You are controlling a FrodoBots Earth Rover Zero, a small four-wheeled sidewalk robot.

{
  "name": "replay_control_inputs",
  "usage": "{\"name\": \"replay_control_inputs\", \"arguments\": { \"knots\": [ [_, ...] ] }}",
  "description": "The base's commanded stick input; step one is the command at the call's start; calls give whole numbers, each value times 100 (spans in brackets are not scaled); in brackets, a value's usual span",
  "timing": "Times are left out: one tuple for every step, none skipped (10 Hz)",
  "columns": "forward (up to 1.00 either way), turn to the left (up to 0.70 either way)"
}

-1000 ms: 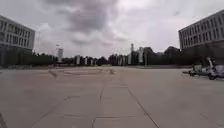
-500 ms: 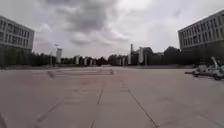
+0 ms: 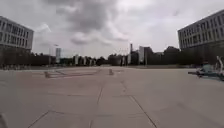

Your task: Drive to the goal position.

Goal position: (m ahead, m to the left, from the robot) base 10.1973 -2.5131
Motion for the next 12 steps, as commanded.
{"name": "replay_control_inputs", "arguments": {
  "knots": [
    [70,0],
    [70,0],
    [70,0],
    [70,0],
    [70,0],
    [70,0],
    [70,0],
    [70,0],
    [70,0],
    [70,0],
    [70,0],
    [70,0]
  ]
}}
